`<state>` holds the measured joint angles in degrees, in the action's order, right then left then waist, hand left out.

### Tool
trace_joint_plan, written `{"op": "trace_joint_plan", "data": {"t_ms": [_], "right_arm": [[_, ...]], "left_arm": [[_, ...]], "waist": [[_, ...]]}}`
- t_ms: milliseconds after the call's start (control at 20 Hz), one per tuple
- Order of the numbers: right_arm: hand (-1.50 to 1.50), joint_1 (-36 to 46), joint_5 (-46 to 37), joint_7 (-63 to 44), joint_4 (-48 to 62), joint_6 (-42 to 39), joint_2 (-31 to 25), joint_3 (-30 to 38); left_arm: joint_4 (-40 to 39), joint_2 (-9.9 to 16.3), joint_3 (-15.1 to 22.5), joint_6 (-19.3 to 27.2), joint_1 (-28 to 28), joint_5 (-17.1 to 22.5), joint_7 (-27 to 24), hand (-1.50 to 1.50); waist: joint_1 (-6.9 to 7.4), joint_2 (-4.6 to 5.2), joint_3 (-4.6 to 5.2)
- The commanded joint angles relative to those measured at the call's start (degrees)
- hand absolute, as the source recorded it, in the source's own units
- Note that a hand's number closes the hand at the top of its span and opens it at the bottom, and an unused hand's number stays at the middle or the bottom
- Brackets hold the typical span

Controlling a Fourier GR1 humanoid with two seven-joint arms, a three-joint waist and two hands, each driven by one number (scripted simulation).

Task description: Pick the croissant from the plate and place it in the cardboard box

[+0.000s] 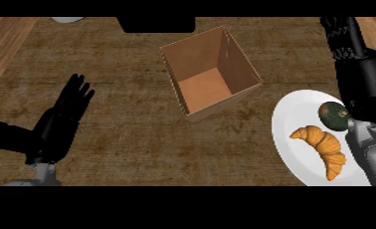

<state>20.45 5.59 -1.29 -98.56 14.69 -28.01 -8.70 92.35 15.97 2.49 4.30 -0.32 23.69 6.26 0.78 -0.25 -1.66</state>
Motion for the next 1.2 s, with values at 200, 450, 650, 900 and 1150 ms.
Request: {"op": "trace_joint_plan", "data": {"t_ms": [200,450,650,900,1150], "right_arm": [[-1.50,-7.0,16.7,4.5,2.7,-25.9,0.0,-9.1],[-1.50,-7.0,-2.2,21.2,2.0,-36.0,-15.1,-14.7],[-1.50,-12.4,8.9,34.2,12.4,-46.5,-14.3,-12.1],[-1.50,-8.1,4.0,51.8,21.0,-55.7,-19.7,-9.2],[-1.50,-3.4,-9.7,57.7,22.4,-47.4,-26.3,-11.4]], "left_arm": [[-2.8,13.3,-3.4,4.4,-0.2,-15.1,-1.0,0.00],[-5.8,15.6,-3.5,5.8,0.4,-18.7,-0.9,0.00],[-7.1,15.9,-3.2,7.4,-0.3,-21.0,-1.1,0.00],[-9.3,15.4,-2.4,8.3,-1.6,-22.9,-1.1,0.00],[-10.4,14.3,-0.4,8.9,-2.9,-24.9,-1.2,0.00]], "waist": [[2.19,2.04,0.64],[0.71,2.22,0.80],[0.23,2.88,0.66],[1.11,1.92,0.99],[2.24,1.82,1.06]]}}
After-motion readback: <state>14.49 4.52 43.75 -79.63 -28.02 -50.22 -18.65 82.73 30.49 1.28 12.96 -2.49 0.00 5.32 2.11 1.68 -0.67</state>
